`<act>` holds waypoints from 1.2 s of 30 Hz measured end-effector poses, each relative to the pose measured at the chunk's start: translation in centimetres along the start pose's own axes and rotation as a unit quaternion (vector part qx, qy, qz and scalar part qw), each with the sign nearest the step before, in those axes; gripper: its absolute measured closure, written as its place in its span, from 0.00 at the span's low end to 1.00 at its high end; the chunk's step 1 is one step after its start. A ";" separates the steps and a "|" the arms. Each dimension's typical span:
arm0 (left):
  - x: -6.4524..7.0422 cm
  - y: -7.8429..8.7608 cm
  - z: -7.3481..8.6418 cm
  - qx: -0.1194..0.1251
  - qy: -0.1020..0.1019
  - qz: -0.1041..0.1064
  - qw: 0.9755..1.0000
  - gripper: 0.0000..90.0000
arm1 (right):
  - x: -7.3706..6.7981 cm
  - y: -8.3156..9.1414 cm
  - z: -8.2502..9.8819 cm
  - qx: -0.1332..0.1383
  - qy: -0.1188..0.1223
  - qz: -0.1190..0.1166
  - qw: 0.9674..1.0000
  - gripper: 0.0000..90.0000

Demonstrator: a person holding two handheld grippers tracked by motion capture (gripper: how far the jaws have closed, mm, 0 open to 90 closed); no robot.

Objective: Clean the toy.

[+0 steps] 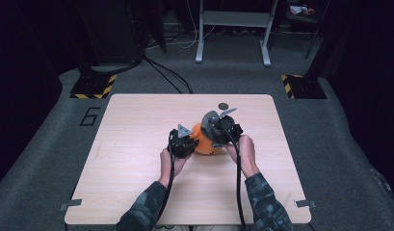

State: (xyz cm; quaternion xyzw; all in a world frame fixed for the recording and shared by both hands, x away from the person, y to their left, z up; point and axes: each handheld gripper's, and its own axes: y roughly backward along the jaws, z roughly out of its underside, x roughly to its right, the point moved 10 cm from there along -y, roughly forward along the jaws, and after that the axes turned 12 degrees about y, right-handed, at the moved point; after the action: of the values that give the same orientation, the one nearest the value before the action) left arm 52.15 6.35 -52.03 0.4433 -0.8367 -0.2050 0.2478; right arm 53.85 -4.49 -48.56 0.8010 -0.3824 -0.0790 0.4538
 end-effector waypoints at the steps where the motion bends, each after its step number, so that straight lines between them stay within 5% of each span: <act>1: 0.0 0.0 0.0 0.001 0.001 0.000 1.000 0.89 | 0.1 -0.1 0.5 -0.007 -0.010 0.000 1.000 0.76; 18: 0.0 -0.1 0.0 -0.001 -0.003 0.000 1.000 0.88 | 2.1 -4.4 6.9 -0.083 -0.069 -0.010 0.994 0.76; 20: -0.1 0.0 0.0 0.000 -0.001 -0.001 1.000 0.88 | 2.0 -5.6 7.9 -0.099 -0.079 -0.025 0.992 0.76; 22: -0.1 0.0 0.0 0.001 -0.002 0.000 1.000 0.88 | 2.0 -6.2 8.3 -0.085 -0.098 -0.042 0.991 0.76; 28: -0.1 0.0 -0.1 0.003 -0.002 0.000 1.000 0.88 | 3.2 -3.4 7.4 -0.072 -0.079 -0.003 0.994 0.76; 31: -0.1 0.0 -0.1 0.004 -0.002 0.000 1.000 0.88 | 3.6 -1.1 5.6 -0.038 -0.067 0.012 0.997 0.76; 36: -0.1 0.0 -0.1 0.004 -0.001 0.001 1.000 0.87 | 2.1 0.5 2.6 -0.010 -0.034 0.007 0.999 0.76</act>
State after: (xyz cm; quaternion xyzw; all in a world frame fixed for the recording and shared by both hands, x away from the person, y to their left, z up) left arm 52.25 6.40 -51.93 0.4436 -0.8381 -0.2017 0.2453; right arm 53.80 -7.83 -49.22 0.7908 -0.4019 -0.1069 0.4491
